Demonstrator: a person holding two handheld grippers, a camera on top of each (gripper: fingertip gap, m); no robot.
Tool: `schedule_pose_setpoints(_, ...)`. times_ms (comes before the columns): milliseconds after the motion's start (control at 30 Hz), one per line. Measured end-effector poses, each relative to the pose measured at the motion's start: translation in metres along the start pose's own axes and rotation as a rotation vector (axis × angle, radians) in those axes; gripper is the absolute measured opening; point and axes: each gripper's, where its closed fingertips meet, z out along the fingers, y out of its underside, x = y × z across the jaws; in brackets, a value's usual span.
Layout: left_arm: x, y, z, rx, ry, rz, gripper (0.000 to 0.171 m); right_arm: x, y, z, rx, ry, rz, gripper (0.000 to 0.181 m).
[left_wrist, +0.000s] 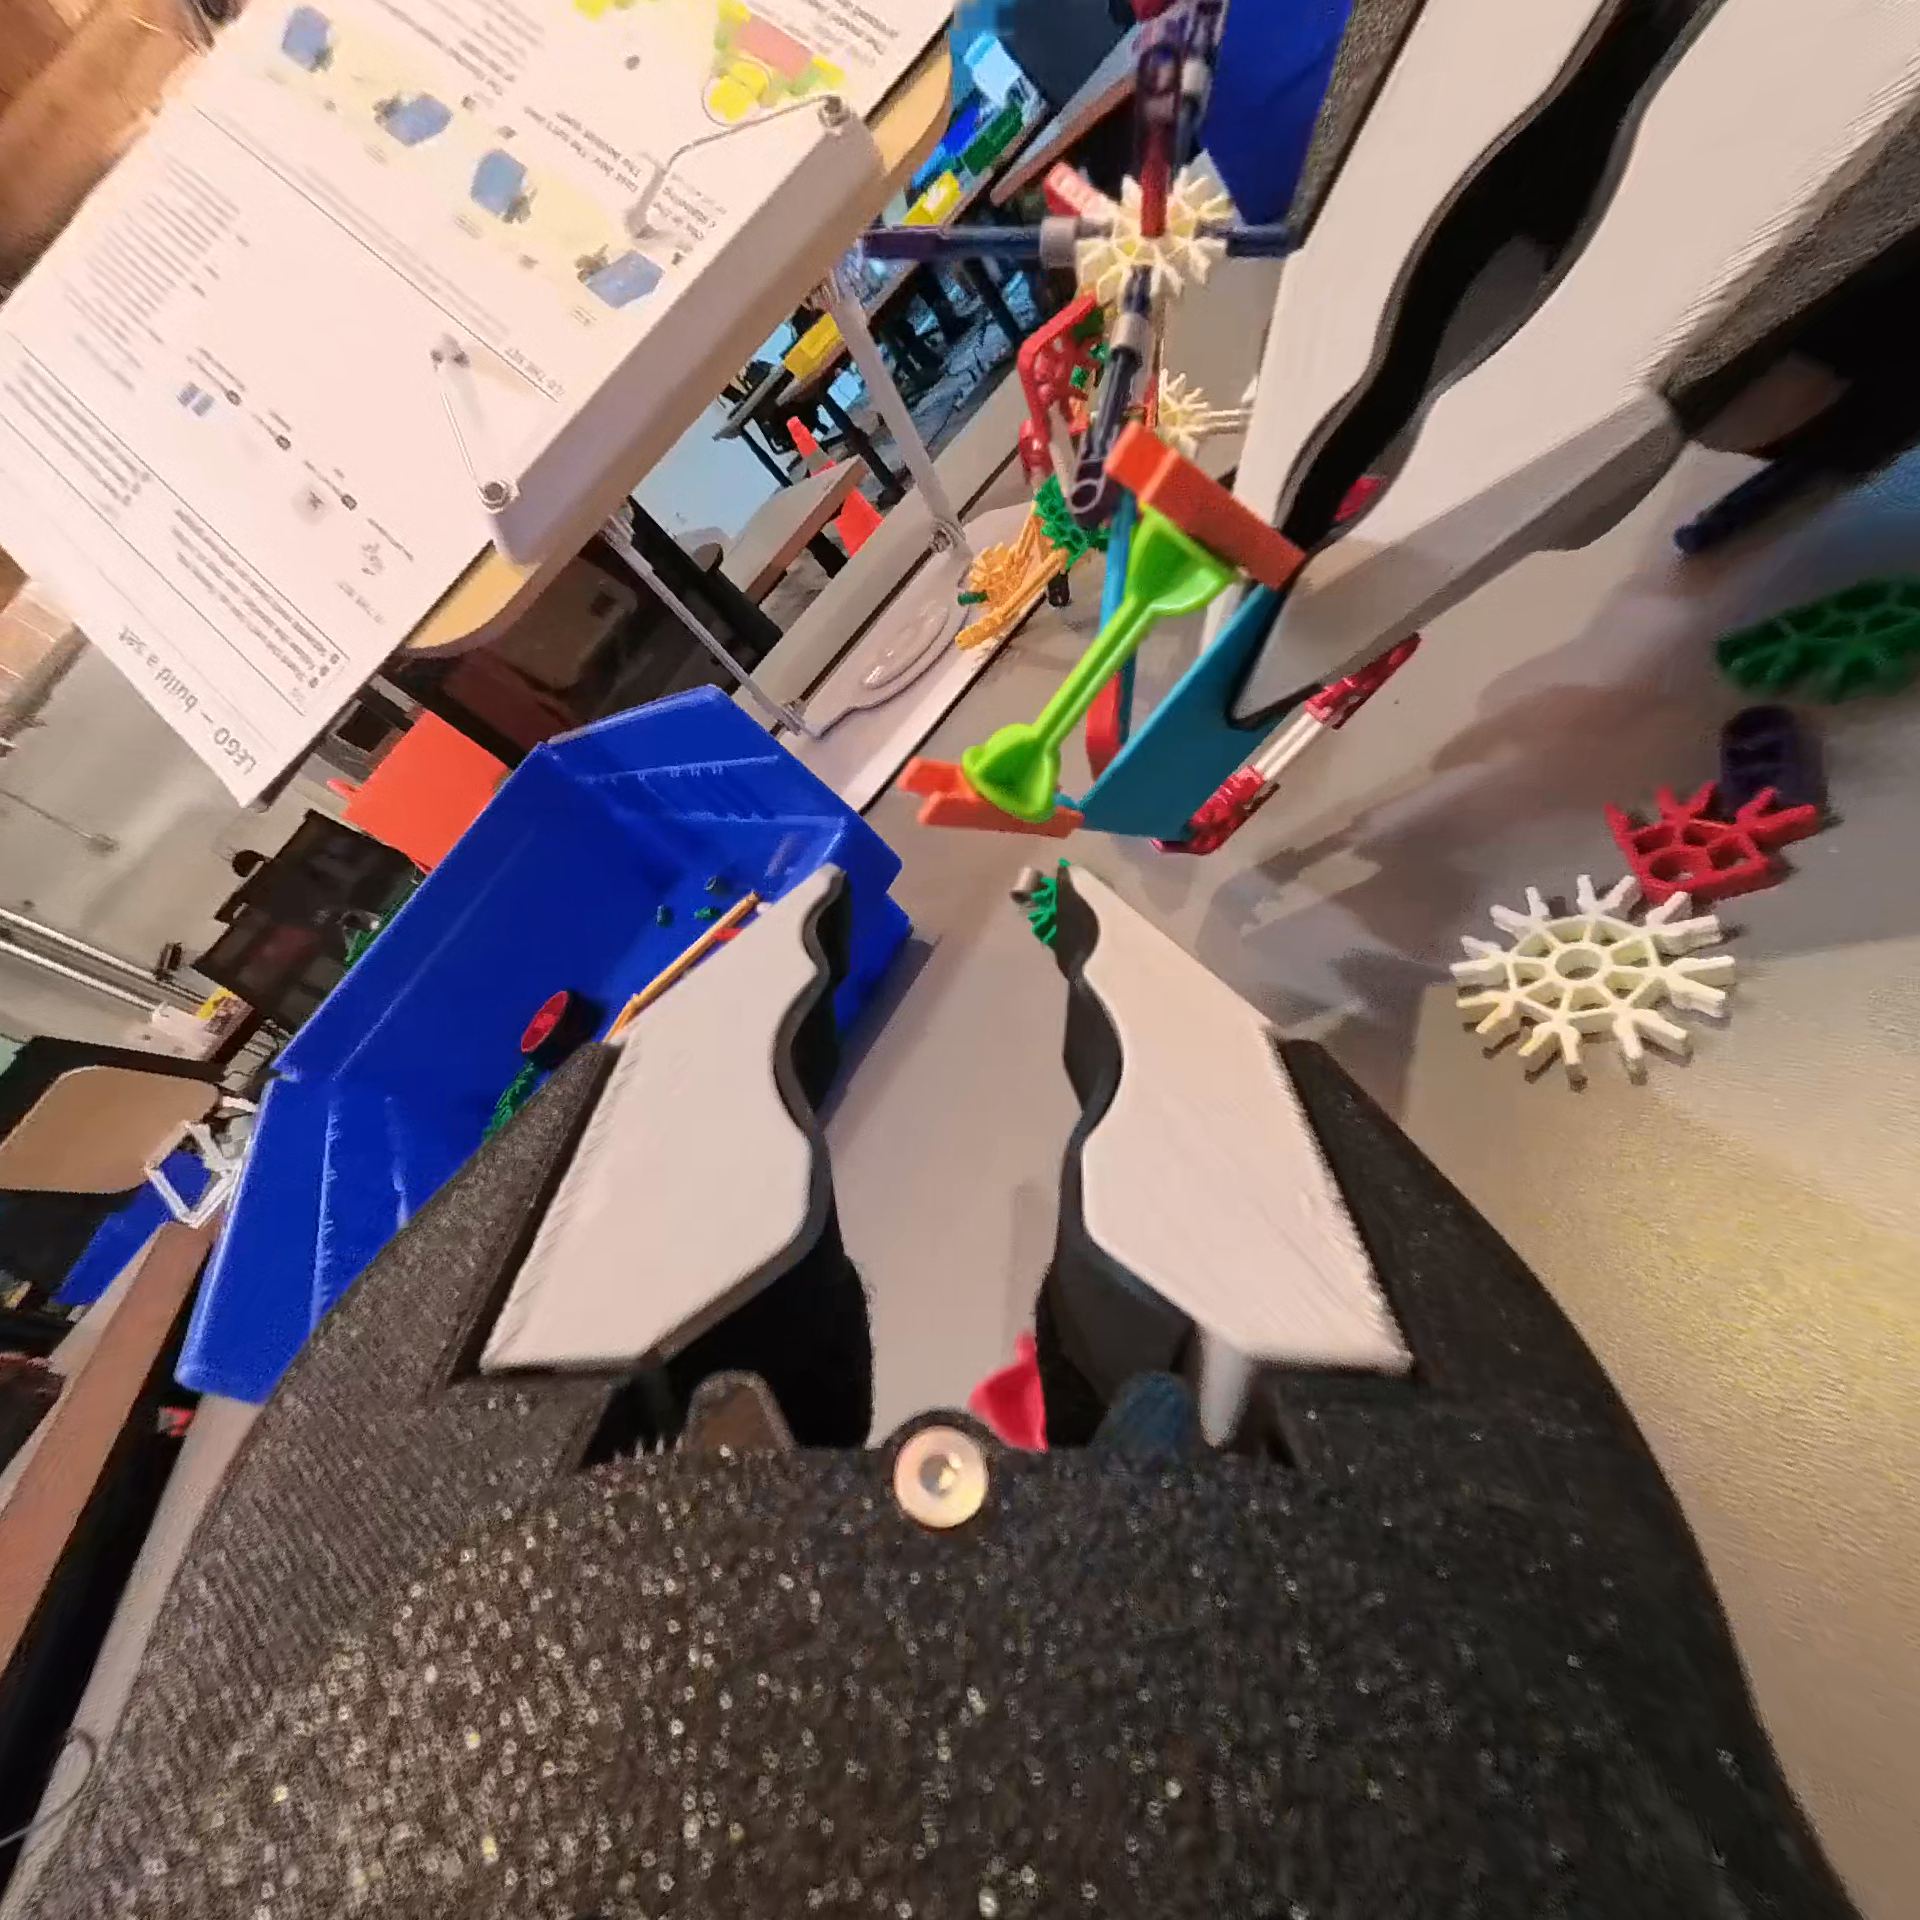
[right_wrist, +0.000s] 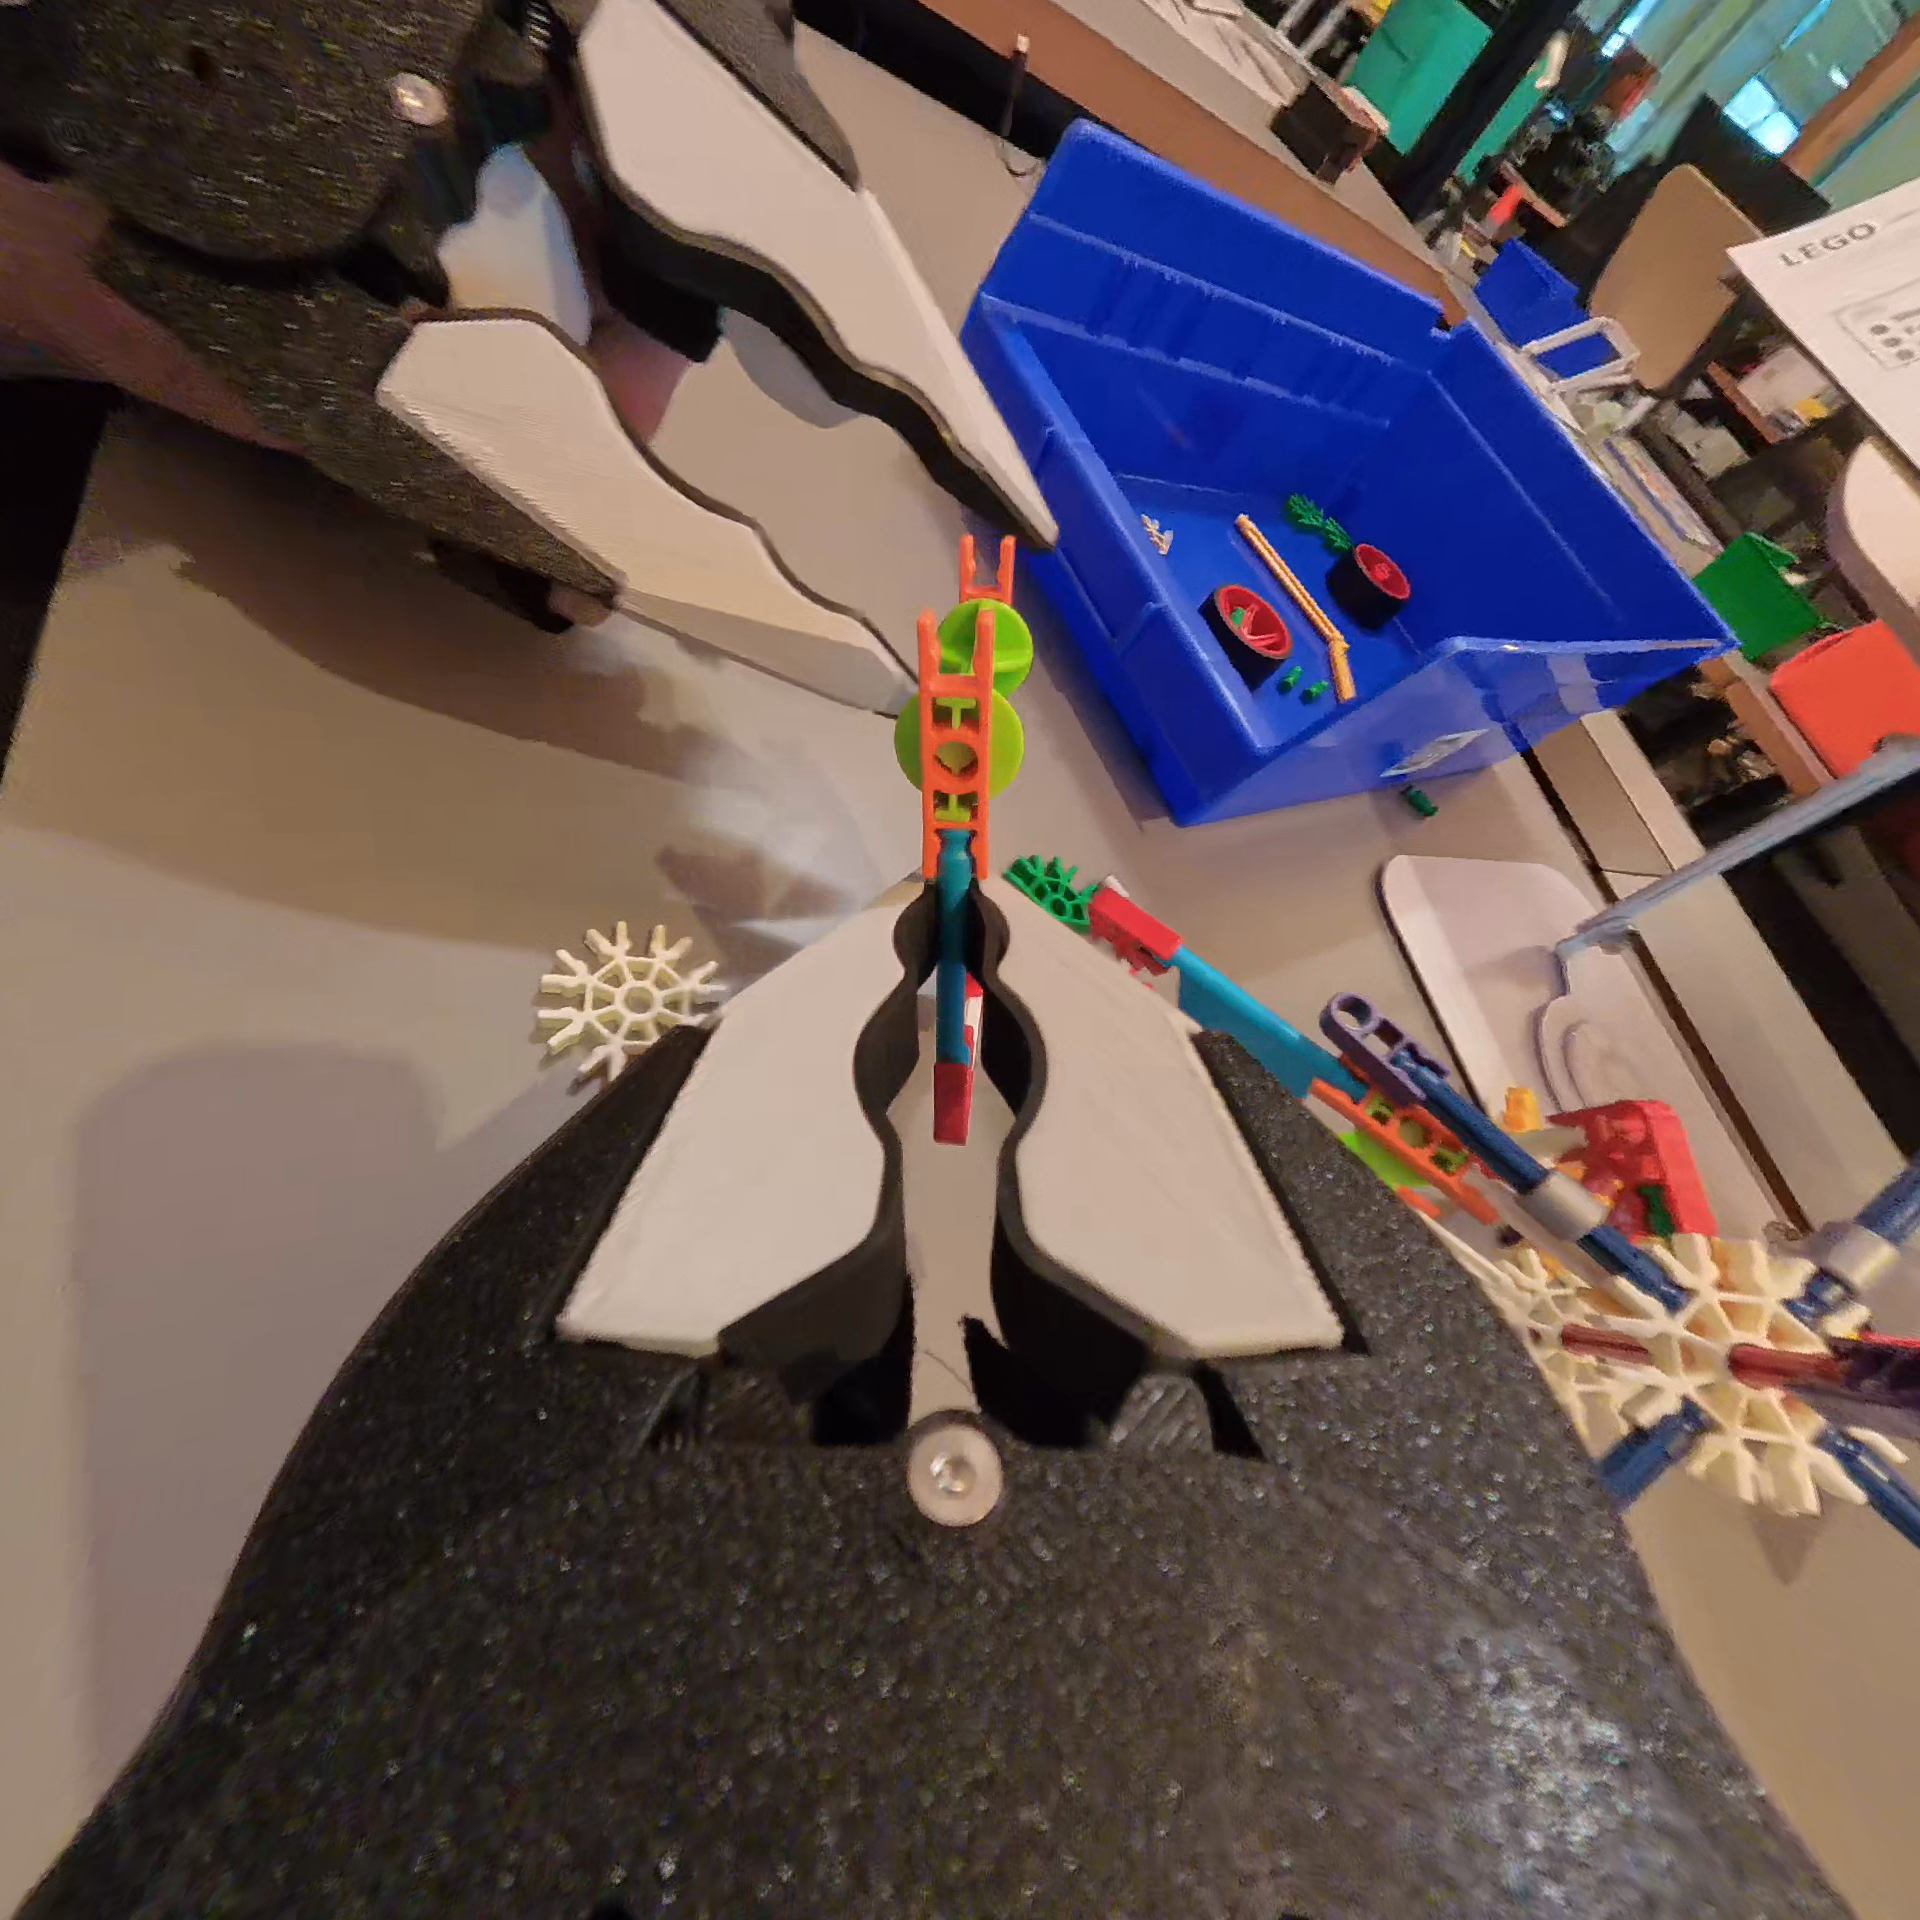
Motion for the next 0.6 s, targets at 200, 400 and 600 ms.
schedule_pose_setpoints(200,0.005,-0.016,-0.008,0.084,0.160,-0.102,0.033,-0.002,-0.017,-0.010,0.148,-0.139,0.169,0.002)
schedule_pose_setpoints(400,0.011,-0.044,-0.011,0.227,0.336,-0.290,0.021,0.000,-0.034,-0.018,0.266,-0.252,0.323,0.002)
schedule_pose_setpoints(600,0.008,-0.057,-0.016,0.309,0.466,-0.438,0.012,0.005,-0.037,-0.026,0.298,-0.362,0.405,0.004)
